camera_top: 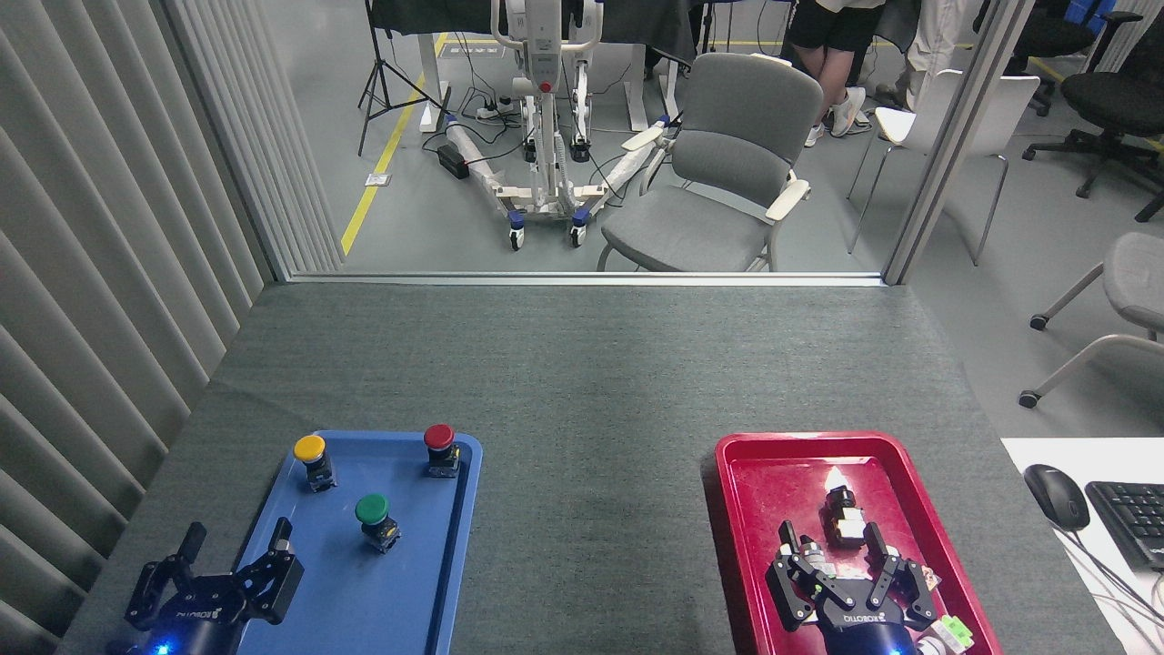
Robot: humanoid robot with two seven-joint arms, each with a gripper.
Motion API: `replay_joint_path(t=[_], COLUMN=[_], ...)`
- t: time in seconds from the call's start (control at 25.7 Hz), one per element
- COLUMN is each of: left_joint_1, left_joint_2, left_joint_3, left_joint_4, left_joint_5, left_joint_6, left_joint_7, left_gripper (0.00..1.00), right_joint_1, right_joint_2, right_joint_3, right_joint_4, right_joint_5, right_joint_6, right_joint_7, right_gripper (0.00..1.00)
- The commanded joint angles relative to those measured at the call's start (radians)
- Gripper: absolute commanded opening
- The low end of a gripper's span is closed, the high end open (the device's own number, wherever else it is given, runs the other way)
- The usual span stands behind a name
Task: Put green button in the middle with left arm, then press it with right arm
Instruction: 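Reach the left hand toward the green button on the blue tray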
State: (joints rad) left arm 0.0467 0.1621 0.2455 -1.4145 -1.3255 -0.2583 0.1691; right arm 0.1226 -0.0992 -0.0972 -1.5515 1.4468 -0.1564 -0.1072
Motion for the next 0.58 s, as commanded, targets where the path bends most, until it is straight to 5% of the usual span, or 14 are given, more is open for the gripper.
replay_joint_path(t=[0.0, 0.54], left_joint_1=[-0.001, 0.021], left_joint_2=[-0.001, 0.004], left_joint_3=[0.0, 0.0], left_joint_4=[-0.001, -0.043], left_joint_5=[0.0, -0.001], left_joint_6=[-0.001, -0.084], left_joint_7=[0.001, -0.003], left_gripper=[1.0, 1.0], right_joint_1=[-0.001, -0.032], right_joint_2=[0.004, 0.01], right_joint_3=[0.016, 0.016], right_joint_4=[0.002, 0.007], right_joint_5=[0.003, 0.017], right_joint_6=[0.004, 0.006], right_joint_7=[0.004, 0.003], right_gripper=[1.0, 1.0])
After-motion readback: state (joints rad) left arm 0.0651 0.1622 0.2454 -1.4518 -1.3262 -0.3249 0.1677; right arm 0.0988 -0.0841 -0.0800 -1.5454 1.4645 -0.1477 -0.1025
